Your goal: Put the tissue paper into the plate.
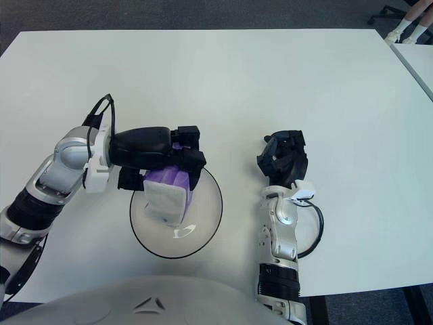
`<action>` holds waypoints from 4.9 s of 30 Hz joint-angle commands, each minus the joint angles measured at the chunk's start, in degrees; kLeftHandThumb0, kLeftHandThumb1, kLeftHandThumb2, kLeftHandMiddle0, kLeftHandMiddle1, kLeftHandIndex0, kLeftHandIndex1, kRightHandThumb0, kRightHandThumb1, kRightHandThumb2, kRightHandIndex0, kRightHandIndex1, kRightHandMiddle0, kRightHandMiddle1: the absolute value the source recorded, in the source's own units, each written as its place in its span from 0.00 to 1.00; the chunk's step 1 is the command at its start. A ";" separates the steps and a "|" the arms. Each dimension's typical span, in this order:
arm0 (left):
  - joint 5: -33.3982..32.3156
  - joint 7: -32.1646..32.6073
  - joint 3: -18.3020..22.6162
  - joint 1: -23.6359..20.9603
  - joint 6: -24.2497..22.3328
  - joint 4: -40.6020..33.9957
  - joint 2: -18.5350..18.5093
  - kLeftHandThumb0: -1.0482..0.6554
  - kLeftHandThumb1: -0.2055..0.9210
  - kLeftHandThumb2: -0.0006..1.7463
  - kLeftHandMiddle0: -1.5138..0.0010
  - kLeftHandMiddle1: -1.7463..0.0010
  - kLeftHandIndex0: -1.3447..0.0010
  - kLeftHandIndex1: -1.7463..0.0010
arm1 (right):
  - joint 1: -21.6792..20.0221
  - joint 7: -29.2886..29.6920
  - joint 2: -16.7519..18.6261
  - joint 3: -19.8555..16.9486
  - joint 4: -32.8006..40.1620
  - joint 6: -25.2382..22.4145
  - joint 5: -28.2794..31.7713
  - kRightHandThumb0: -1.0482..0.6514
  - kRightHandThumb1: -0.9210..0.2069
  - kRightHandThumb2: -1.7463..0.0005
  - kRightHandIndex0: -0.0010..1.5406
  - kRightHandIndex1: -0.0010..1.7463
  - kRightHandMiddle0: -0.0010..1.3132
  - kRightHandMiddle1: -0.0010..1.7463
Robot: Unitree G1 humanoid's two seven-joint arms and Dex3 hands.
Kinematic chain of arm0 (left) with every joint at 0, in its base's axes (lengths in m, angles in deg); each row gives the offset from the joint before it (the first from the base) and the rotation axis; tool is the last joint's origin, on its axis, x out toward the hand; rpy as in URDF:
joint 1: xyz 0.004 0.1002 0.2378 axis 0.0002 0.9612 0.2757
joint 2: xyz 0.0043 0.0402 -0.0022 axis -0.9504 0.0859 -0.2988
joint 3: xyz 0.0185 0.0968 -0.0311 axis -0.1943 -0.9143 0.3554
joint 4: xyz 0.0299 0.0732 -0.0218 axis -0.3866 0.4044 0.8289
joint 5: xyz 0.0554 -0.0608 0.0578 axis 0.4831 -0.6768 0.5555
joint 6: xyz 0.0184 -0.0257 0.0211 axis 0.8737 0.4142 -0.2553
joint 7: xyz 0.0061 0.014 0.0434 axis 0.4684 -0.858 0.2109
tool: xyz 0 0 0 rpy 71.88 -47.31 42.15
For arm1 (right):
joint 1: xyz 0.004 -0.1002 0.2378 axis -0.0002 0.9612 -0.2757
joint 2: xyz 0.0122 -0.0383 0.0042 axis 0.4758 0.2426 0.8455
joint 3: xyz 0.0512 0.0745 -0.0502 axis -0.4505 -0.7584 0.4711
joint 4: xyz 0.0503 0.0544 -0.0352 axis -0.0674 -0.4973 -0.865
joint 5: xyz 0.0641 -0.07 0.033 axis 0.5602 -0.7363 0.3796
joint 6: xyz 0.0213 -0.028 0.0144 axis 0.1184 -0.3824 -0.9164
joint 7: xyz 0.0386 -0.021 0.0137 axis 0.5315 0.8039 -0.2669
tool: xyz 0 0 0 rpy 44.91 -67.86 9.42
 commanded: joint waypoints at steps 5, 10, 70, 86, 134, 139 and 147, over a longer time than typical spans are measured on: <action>3.42 -4.19 1.20 -5.06 4.70 0.89 -5.04 0.50 0.49 0.71 0.69 0.00 0.62 0.03 | 3.64 2.49 3.60 -0.45 -5.67 -5.66 0.57 0.39 0.26 0.47 0.41 0.87 0.28 1.00; 6.71 -1.68 0.39 -5.48 8.56 4.38 -3.72 0.07 0.92 0.36 0.96 0.86 0.95 0.86 | 3.28 2.77 4.06 -0.60 -6.10 -5.47 1.23 0.38 0.29 0.44 0.42 0.92 0.30 1.00; 10.72 32.04 21.69 9.57 3.75 7.02 7.34 0.35 0.59 0.65 0.45 0.01 0.64 0.01 | 3.53 -0.10 3.06 -0.05 -7.83 -2.66 2.99 0.38 0.27 0.46 0.41 0.88 0.29 1.00; 17.05 54.20 26.34 19.37 -1.71 7.44 21.03 0.35 0.54 0.70 0.29 0.00 0.59 0.00 | 2.45 -1.11 3.16 -0.54 -9.83 -2.02 2.72 0.39 0.26 0.47 0.41 0.87 0.29 1.00; 7.34 60.94 27.15 32.63 -12.48 15.10 31.79 0.34 0.48 0.74 0.19 0.00 0.56 0.00 | 1.59 -2.17 2.76 1.42 -9.93 -1.69 0.76 0.38 0.29 0.44 0.45 0.86 0.30 1.00; 6.73 60.47 26.52 33.86 -11.42 16.03 32.08 0.34 0.49 0.74 0.20 0.00 0.56 0.00 | 1.18 -2.79 2.30 1.34 -10.88 -1.11 0.61 0.38 0.29 0.44 0.46 0.87 0.31 1.00; 6.55 60.18 25.62 35.18 -10.04 17.11 32.13 0.34 0.51 0.72 0.20 0.00 0.58 0.00 | 0.86 -3.71 1.94 1.31 -11.83 -0.17 -0.07 0.38 0.31 0.43 0.47 0.87 0.31 1.00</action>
